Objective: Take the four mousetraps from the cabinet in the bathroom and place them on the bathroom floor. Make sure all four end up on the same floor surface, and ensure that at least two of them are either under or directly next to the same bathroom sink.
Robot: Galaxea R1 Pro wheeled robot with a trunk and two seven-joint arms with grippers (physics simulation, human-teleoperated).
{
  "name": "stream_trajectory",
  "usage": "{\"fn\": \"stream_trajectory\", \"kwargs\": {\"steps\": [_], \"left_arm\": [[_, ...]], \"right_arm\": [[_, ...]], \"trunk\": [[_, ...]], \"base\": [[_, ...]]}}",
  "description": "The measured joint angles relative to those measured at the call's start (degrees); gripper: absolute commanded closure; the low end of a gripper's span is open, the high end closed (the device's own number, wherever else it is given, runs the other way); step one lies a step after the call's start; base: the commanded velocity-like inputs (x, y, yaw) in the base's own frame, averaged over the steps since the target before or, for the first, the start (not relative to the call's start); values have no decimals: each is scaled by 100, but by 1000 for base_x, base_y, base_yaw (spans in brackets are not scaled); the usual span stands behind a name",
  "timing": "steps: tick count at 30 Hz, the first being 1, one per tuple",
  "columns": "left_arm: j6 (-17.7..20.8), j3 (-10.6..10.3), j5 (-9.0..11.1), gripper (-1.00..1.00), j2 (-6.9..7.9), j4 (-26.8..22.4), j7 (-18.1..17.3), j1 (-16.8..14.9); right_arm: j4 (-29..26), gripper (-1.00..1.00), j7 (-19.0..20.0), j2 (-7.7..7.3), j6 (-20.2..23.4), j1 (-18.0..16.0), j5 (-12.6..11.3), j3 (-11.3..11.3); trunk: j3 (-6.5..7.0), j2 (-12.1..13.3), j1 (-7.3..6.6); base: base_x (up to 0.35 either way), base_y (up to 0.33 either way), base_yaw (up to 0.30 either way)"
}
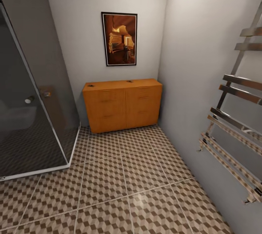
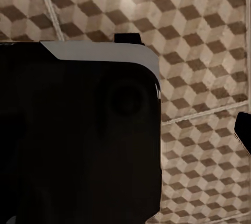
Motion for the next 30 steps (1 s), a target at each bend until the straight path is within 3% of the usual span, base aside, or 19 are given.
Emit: {"fn": "stream_trajectory", "kwargs": {"steps": [24,30], "left_arm": [[1,1,9,-100,3,0,1,-1],[2,1,9,-100,2,0,2,2]], "right_arm": [[0,-100,-15,0,-5,0,1,9],[0,-100,-15,1,-34,0,3,9]], "trunk": [[0,0,0],[0,0,0]], "base": [[323,0,0],[323,0,135]]}}
